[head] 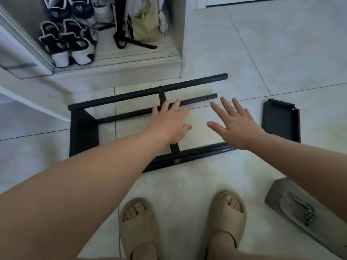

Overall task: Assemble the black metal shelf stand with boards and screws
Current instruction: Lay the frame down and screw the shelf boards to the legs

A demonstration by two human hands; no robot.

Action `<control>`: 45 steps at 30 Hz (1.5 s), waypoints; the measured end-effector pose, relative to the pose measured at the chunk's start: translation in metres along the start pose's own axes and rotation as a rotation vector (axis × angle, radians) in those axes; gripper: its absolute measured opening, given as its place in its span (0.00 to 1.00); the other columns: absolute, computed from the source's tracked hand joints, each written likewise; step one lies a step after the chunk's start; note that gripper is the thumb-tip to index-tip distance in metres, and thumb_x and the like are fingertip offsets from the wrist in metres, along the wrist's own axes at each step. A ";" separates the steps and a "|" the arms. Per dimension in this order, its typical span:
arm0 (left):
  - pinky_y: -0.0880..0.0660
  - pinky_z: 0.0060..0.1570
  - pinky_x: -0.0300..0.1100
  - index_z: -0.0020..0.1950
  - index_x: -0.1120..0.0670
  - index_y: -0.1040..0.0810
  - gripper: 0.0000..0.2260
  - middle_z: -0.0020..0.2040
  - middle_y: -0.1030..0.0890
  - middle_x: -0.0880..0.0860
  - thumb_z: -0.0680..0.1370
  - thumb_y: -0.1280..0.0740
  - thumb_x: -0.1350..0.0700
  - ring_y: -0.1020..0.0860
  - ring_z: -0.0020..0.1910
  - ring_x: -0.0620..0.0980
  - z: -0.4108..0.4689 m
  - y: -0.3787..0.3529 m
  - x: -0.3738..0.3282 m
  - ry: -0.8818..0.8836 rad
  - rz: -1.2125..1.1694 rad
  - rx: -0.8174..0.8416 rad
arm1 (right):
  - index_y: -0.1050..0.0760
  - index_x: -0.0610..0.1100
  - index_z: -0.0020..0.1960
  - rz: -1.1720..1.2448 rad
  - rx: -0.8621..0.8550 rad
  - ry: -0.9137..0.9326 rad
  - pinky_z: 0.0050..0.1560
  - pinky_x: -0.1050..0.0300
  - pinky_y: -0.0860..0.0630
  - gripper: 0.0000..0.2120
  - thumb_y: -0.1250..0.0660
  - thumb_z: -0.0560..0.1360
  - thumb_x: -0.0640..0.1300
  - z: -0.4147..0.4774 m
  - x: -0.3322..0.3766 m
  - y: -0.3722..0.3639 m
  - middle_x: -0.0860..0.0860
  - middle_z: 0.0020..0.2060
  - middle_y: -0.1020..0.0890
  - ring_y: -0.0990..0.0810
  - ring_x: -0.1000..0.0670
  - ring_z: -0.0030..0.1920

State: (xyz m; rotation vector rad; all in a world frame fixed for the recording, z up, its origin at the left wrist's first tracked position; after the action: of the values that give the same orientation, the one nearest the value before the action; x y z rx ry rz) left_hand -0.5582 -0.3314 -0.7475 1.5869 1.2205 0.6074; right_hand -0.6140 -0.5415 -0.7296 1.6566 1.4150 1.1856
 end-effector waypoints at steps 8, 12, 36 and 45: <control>0.54 0.76 0.61 0.81 0.39 0.54 0.29 0.83 0.57 0.49 0.82 0.47 0.37 0.58 0.81 0.56 -0.033 -0.005 -0.120 -0.283 0.133 0.087 | 0.63 0.63 0.81 -0.055 0.044 -0.174 0.79 0.41 0.58 0.35 0.59 0.77 0.72 -0.125 -0.110 -0.001 0.58 0.81 0.63 0.66 0.49 0.80; 0.51 0.76 0.59 0.81 0.40 0.53 0.28 0.83 0.55 0.48 0.82 0.47 0.38 0.56 0.81 0.56 -0.034 -0.025 -0.184 -0.409 0.180 0.125 | 0.63 0.62 0.81 -0.043 0.141 -0.302 0.79 0.41 0.56 0.34 0.58 0.79 0.70 -0.175 -0.169 -0.025 0.56 0.81 0.63 0.65 0.48 0.81; 0.55 0.74 0.66 0.55 0.46 0.21 0.13 0.78 0.35 0.50 0.82 0.41 0.42 0.51 0.81 0.57 -0.020 -0.192 -0.292 -1.007 0.330 0.057 | 0.32 0.51 0.74 0.054 0.385 -0.535 0.56 0.45 0.22 0.22 0.40 0.81 0.43 -0.188 -0.322 -0.202 0.44 0.64 0.24 0.22 0.38 0.60; 0.55 0.74 0.67 0.54 0.45 0.20 0.12 0.75 0.30 0.49 0.81 0.40 0.42 0.47 0.80 0.58 -0.021 -0.192 -0.292 -0.992 0.335 -0.004 | 0.28 0.46 0.66 -0.114 0.414 -0.471 0.45 0.48 0.24 0.16 0.39 0.80 0.37 -0.198 -0.323 -0.212 0.44 0.60 0.25 0.21 0.38 0.55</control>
State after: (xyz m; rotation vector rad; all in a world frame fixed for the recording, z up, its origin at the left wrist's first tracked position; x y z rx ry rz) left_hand -0.7610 -0.5919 -0.8636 1.7546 0.2155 -0.0281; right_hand -0.8821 -0.8277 -0.9162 1.9369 1.4767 0.4060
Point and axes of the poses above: each hand's wrist, its own z-axis towards the middle knuckle, its own y-axis out of the back of the hand, x = y × z, the point moved 1 cm from there along z, towards the middle knuckle
